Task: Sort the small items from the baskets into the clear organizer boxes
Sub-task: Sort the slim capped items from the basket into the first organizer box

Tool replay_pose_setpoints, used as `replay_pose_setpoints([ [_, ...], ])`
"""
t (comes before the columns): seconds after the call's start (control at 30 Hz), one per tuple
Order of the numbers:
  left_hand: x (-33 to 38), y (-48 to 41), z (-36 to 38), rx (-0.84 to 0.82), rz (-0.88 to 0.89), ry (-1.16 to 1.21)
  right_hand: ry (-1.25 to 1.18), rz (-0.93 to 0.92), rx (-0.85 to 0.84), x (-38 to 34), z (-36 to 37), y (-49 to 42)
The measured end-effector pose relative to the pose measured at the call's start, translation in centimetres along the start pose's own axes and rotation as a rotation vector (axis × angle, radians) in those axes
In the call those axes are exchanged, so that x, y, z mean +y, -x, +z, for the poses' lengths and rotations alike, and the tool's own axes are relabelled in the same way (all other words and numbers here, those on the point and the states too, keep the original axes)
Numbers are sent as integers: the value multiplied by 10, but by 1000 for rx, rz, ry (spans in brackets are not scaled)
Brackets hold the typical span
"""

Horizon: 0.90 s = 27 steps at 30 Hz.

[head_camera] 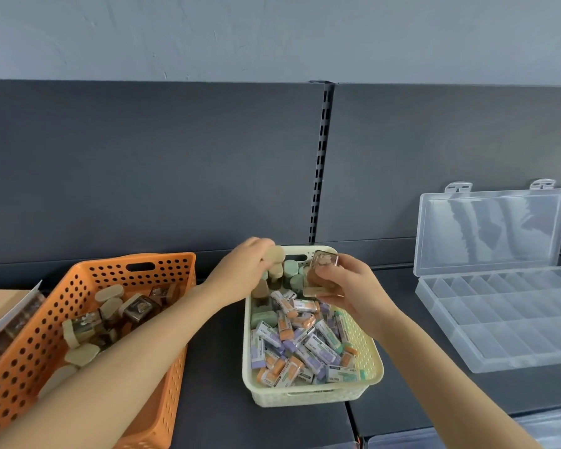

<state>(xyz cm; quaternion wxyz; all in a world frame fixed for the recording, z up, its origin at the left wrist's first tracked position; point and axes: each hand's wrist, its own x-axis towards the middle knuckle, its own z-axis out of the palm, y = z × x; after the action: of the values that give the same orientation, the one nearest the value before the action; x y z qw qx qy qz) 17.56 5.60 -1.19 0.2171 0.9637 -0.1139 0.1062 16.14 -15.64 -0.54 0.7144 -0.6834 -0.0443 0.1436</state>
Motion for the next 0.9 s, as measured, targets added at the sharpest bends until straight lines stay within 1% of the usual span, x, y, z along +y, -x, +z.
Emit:
replay_pose_setpoints([
  [0.07,-2,8,-11,57,-51,105,-145,60,-61,-3,4,1],
  [0.13,-6,20,-24,114,-70,152,-240,99,-116,-7,13,0],
  [0.23,-19,46,-45,166,-103,176,-210,99,-142,-12,35,-1],
  [0.33,-44,80,-67,177,-144,112,-35,36,-130,-13,69,-1],
  [0.4,-64,104,-82,176,-201,63,59,-20,-137,-15,95,2],
  [0.5,-91,140,-98,178,-308,27,136,-87,-218,-15,134,6],
  [0.6,-108,167,-104,178,-360,-35,213,-174,-308,-9,173,7],
  [0.73,-121,191,-106,167,-417,-21,672,-368,-326,0,213,5],
  [0.8,-129,200,-107,164,-443,10,829,-437,-351,6,227,2],
  [0.9,-135,208,-106,143,-473,7,1000,-507,-409,17,241,-1],
])
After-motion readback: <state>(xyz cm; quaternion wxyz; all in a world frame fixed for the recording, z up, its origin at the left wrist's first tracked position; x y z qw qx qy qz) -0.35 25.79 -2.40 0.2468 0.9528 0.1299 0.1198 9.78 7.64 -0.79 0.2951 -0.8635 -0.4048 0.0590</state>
